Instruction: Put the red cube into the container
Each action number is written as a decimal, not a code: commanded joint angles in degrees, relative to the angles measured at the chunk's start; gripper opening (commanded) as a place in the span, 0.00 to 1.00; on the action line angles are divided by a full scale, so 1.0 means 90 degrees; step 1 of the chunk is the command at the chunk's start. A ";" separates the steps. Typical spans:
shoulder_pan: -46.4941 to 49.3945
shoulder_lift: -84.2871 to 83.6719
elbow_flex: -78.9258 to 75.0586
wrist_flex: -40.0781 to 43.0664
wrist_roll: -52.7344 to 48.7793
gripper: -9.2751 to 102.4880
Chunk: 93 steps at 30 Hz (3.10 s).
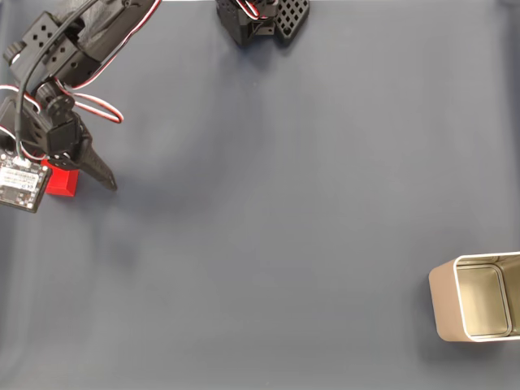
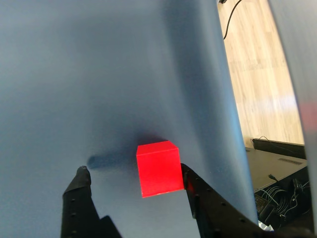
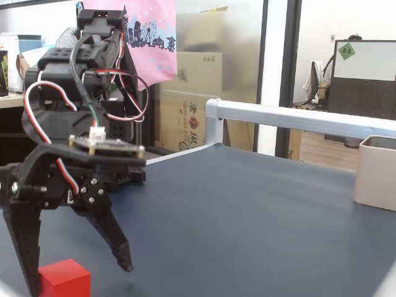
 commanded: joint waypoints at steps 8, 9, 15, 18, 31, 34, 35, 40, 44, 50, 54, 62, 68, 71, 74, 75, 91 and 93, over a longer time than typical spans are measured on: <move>-0.0059 0.0176 -0.0059 -0.0283 0.0068 0.44; -0.0049 0.0176 -0.0059 -0.0293 0.0068 0.43; -0.0059 0.0166 -0.0098 -0.0410 0.0127 0.36; -0.0078 0.0166 -0.0098 -0.0410 0.0186 0.29; -0.0146 0.0332 -0.0039 -0.0293 0.0195 0.10; -0.0225 0.0498 -0.0039 -0.0098 0.0352 0.09; -0.0273 0.0586 -0.0039 0.0000 0.0400 0.09; -0.0830 0.1455 0.0234 0.0459 0.0811 0.09; -0.1719 0.2363 0.0732 0.0576 0.1240 0.09; -0.3516 0.3174 0.0684 0.1074 0.2041 0.08; -0.4678 0.3281 0.0234 0.1348 0.2588 0.08; -0.6650 0.2979 -0.1035 0.1621 0.3633 0.08; -0.7676 0.2158 -0.2383 0.1631 0.4238 0.08; -0.8057 0.1660 -0.2949 0.1631 0.4277 0.08; -0.8340 0.1133 -0.3584 0.1631 0.4336 0.08; -0.8428 0.0938 -0.3818 0.1631 0.4355 0.08; -0.9033 -0.1641 -0.6650 0.1631 0.4473 0.08; -0.9053 -0.1836 -0.6836 0.1621 0.4404 0.08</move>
